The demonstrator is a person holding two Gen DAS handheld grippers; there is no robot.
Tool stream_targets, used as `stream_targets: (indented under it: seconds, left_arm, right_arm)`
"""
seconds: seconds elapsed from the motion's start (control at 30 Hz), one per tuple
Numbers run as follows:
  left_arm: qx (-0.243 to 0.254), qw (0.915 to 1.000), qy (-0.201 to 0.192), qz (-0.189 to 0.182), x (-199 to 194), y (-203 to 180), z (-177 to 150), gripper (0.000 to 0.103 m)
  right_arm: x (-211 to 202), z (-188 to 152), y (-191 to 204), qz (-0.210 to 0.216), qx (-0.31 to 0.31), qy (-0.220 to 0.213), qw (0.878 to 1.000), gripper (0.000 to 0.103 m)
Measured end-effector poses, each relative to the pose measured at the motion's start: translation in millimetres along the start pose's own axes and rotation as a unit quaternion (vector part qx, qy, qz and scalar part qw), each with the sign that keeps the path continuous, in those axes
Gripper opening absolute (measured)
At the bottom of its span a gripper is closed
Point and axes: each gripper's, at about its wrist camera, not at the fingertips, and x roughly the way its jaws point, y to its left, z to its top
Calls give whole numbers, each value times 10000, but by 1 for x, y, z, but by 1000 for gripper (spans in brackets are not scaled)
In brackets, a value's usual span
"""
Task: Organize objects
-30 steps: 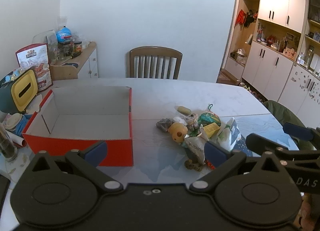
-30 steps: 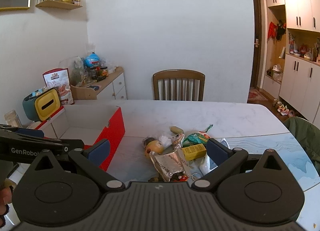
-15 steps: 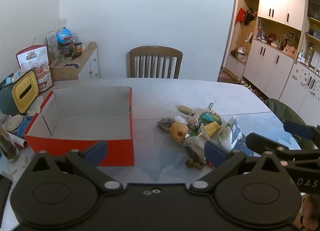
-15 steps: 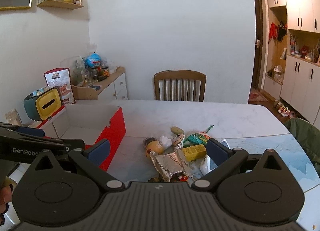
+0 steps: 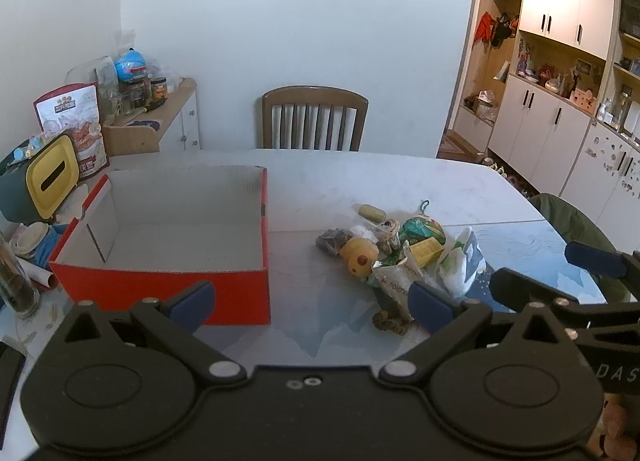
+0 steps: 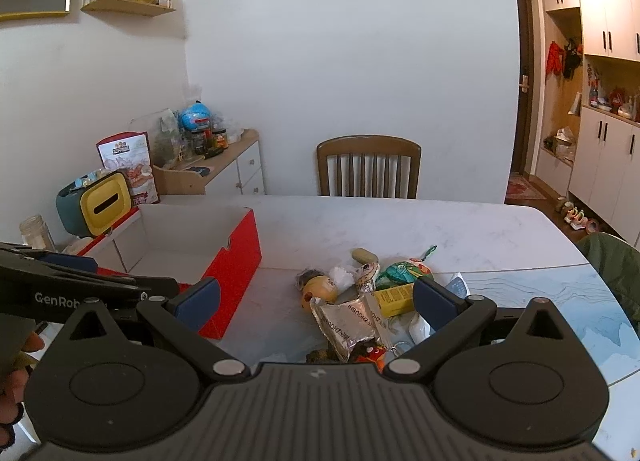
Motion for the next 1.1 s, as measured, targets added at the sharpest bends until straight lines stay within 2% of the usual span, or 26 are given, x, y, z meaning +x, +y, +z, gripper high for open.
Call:
stream_targets:
  seconds: [0.4, 0.63, 0.8, 0.93, 1.1]
  left_arm:
    - [49, 9999, -166, -2, 3, -7, 4, 102]
    - [208, 9991, -314, -204, 14, -12, 14, 102]
    - [421, 9977, -372, -377, 31, -19, 23, 102]
    - [536, 9974, -314, -372, 52, -26, 30, 102]
    - [585, 9977, -77, -339, 86, -32, 38, 102]
  right_arm:
    - [-2, 0, -2, -56, -105, -154, 9998, 103]
    - [6, 6, -13, -278, -149, -249, 9992, 103]
    - [25, 12, -40, -653, -4, -90, 9978, 103]
    - [46, 11, -63, -925, -2, 120, 9956, 103]
    - [75, 9, -84, -1130, 27, 355, 9930, 103]
